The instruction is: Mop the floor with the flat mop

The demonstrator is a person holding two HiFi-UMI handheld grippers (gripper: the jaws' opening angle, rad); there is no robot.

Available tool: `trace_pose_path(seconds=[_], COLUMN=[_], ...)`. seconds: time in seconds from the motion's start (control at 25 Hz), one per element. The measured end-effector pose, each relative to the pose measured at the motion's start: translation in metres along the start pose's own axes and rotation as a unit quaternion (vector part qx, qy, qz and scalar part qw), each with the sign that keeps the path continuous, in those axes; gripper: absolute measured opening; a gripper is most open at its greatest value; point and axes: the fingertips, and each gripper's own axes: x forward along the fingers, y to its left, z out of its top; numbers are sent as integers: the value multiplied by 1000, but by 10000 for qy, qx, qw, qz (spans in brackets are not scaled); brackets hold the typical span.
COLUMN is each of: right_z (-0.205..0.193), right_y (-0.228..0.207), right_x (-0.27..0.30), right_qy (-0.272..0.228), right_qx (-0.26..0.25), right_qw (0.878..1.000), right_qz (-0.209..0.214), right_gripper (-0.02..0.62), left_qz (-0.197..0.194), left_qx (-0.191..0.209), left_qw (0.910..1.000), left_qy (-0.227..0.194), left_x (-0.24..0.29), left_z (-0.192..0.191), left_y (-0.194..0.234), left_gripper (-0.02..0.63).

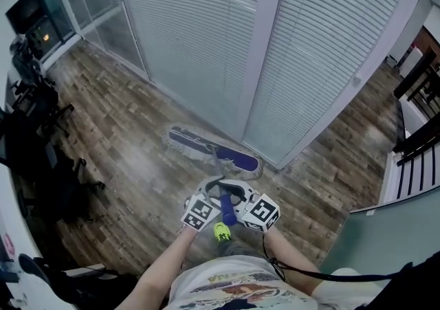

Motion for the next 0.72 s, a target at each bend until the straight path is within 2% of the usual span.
trace_pose_path(seconds=[0.32,0.72], right_z=[12,14], right_y=[-64,-75], right_x=[24,36], right_qy=[-83,23], right_qx=[-18,26], right_qw=[10000,10000], right_qz=[-5,-86], right_gripper=[179,179], left_qz=[55,3], left_qx=[48,-200], left_qw=[10000,9998], left_qy=[15,25], left_x=[38,39], left_z=[13,13], left_y=[58,73], left_gripper=[156,163])
